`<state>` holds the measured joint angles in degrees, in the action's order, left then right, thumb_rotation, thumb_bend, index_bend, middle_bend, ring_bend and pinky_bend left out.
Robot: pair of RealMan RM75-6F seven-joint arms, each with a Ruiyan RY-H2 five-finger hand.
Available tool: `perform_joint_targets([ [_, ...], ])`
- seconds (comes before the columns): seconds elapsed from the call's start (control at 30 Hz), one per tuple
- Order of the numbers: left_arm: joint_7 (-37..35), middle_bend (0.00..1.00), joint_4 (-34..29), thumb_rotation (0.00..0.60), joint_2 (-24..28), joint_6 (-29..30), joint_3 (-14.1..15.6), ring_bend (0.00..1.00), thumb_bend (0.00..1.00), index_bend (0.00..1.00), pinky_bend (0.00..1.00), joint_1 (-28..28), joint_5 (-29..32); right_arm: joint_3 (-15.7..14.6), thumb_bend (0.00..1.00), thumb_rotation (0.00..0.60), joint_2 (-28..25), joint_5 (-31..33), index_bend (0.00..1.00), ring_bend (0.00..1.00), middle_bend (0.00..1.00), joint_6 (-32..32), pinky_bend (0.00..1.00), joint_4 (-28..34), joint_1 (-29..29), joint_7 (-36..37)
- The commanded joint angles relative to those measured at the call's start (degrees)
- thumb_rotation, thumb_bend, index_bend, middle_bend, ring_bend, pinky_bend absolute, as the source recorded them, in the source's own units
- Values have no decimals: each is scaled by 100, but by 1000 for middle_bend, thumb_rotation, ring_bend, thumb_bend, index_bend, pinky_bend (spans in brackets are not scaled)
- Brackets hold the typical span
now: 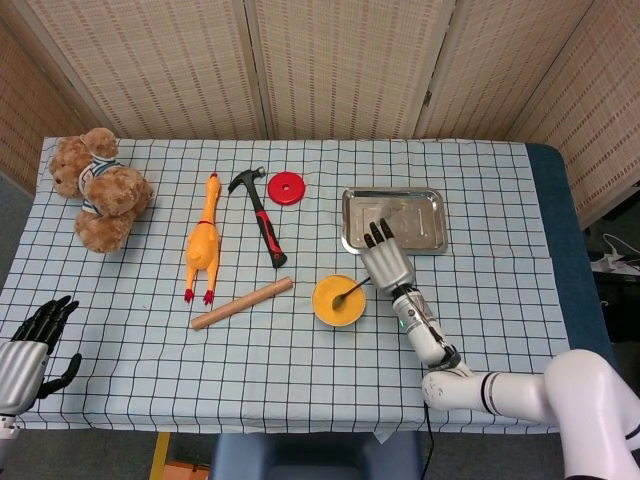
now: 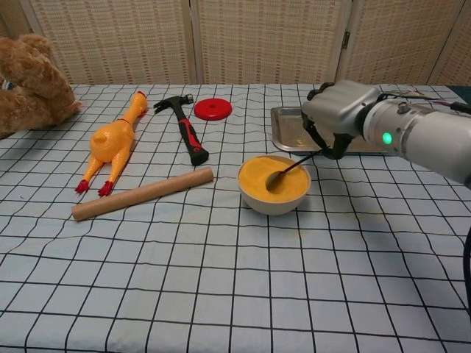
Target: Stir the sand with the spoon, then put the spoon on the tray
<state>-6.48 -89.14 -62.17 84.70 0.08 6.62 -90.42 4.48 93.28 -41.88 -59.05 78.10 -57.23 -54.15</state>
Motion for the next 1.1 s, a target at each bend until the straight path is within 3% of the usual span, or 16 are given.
perform_joint_targets([
  [0.03, -11, 0, 4, 600, 2, 6, 2, 0, 448, 0, 177, -3, -4, 113, 885, 600, 141, -107, 921, 0, 189, -122, 0, -137, 10, 51],
  [0.47, 10, 0, 0, 600, -6, 26, 8, 0, 448, 0, 177, -12, -25, 271, 885, 600, -76, -438, 923, 0, 193, -16, 0, -89, 235, 613],
  [0.8, 62, 0, -9, 600, -20, -23, -6, 0, 448, 0, 177, 6, 21, 362, 885, 600, 220, -448, 927, 0, 195, 239, 0, -607, 174, 665],
  [0.97, 45, 0, -5, 600, -15, -18, -11, 0, 448, 0, 177, 6, 23, 324, 885, 600, 294, -444, 929, 0, 195, 360, 0, -715, 156, 564],
  [1.1, 38, 0, -14, 600, -6, 27, 1, 0, 449, 0, 177, -10, -17, 228, 886, 600, 107, -438, 930, 0, 195, 478, 0, -460, 202, 499],
])
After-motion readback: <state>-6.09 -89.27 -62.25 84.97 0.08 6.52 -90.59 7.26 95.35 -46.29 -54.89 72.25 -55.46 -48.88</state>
